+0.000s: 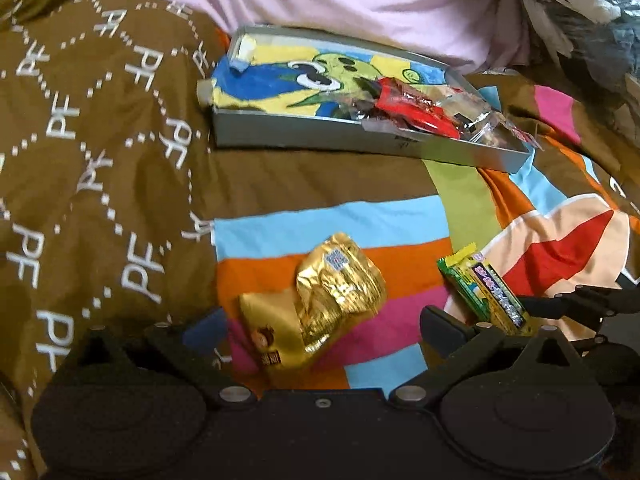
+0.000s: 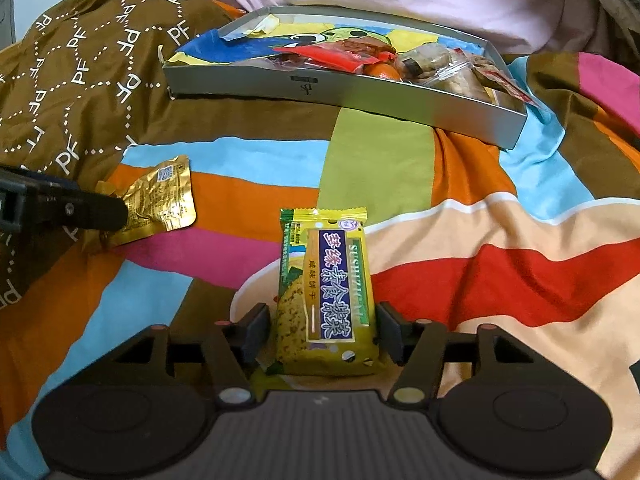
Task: Organize snacks
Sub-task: 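Close the left tool on the gold foil pack while the right tool holds the biscuit pack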
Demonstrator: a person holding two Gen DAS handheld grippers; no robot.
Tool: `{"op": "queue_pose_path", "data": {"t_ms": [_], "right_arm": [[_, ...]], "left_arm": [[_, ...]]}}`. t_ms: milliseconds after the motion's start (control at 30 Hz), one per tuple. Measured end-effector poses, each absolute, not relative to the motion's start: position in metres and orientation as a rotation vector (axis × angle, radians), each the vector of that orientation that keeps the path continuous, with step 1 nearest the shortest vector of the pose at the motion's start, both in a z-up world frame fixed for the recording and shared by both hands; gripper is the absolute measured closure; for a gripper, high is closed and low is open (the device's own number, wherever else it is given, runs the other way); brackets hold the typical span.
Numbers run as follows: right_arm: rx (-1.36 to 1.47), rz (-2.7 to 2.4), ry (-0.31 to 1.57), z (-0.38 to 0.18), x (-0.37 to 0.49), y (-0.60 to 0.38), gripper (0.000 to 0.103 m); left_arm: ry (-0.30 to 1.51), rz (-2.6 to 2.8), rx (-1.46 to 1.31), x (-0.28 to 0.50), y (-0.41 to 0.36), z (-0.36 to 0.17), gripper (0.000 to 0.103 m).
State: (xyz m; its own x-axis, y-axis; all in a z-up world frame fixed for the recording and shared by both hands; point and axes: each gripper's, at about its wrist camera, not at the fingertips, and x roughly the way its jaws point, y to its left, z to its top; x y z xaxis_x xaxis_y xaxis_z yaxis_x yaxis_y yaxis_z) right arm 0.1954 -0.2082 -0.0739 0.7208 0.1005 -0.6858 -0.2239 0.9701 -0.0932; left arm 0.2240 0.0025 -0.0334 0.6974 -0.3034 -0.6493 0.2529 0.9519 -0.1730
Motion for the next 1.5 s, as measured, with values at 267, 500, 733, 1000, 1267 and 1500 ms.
{"op": "queue_pose_path", "data": {"t_ms": [267,500,733,1000,1267,1500], "right_arm": [[-0.183,0.182,0.737,-0.077,0.197,-0.204,0.030],[-0.173,0.188,0.732,-0.078,0.199,-0.203,0.025],[-0.175,0.191,0.728,-0.079,0.201,-0.202,0.021],[-0.178,0.195,0.727,-0.080,0.202,-0.200,0.017],[-0.188,0.212,0.714,-0.079,0.199,-0.198,0.028],[-0.209,0.215,0.715,-0.075,0.194,-0.198,0.047]], "left_arm": [[0.696,-0.331,0.095,0.230,-0.005,-0.034,0.001],[0.692,-0.388,0.286,0.240,-0.022,-0.041,0.001],[0.684,-0.444,0.586,0.239,-0.045,-0.060,0.001],[0.681,-0.429,0.628,0.238,-0.046,-0.066,0.001],[0.799,-0.403,0.440,0.238,-0.033,-0.063,0.023],[0.920,-0.447,0.311,0.225,-0.041,-0.058,0.034]]}}
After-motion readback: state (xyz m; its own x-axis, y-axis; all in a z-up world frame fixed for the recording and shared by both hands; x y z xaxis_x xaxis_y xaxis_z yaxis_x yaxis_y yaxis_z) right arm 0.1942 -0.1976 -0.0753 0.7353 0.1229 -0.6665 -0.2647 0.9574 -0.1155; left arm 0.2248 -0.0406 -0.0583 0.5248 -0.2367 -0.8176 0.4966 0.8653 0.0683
